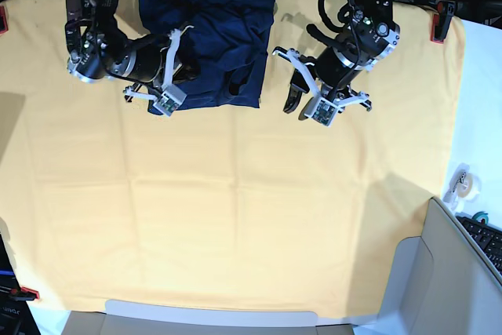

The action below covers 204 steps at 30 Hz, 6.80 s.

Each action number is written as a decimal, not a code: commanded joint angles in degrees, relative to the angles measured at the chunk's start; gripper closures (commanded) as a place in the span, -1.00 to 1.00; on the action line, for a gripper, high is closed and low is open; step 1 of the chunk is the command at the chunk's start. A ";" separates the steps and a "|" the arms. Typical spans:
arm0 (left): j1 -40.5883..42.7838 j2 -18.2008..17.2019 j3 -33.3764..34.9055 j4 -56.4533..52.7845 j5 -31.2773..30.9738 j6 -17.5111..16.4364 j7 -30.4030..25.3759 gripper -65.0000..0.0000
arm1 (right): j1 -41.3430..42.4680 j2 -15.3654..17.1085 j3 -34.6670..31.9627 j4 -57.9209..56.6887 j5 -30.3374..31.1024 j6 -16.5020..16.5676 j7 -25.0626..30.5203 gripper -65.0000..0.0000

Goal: Fold the T-shirt properly
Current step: 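Press the folded edge onto the bundle with the right gripper, then withdraw, then grasp opposite ends of the bundle with both grippers and tuck them inward, then release the bundle and move both grippers away from it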

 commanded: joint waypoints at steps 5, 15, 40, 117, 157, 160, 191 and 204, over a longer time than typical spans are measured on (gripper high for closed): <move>-0.48 0.08 -0.01 0.91 -0.81 0.11 -1.30 0.55 | 1.99 2.91 -12.72 1.10 -1.41 0.45 0.72 1.00; -0.57 0.08 -0.01 0.91 -0.72 0.11 -1.30 0.55 | 6.12 8.36 -24.07 5.67 1.31 0.71 -2.27 0.99; 2.42 -2.12 4.21 3.38 -0.72 -0.16 -1.30 0.75 | 10.52 9.42 -9.82 1.80 3.25 0.27 1.69 0.99; -8.31 -18.56 46.49 4.61 -0.81 -0.16 11.36 1.00 | 12.45 -13.09 14.53 -0.92 -32.88 -8.96 4.94 1.00; -5.84 -15.22 39.46 0.65 -0.37 -0.07 5.55 0.99 | 7.00 -20.03 7.67 -0.40 -32.71 -8.43 5.03 1.00; -5.49 -15.22 39.55 0.83 -0.37 -0.07 5.73 0.99 | 8.32 -19.95 7.67 -2.68 -32.71 -8.43 5.03 1.00; -4.44 -20.06 49.66 4.34 -0.89 -5.52 10.12 0.99 | 13.25 -19.59 7.67 -10.59 -33.06 -13.79 12.59 1.00; -4.09 -19.88 47.64 4.43 -0.63 -2.18 -7.02 1.00 | 13.77 -18.80 8.29 -9.98 -33.50 -13.88 12.68 1.00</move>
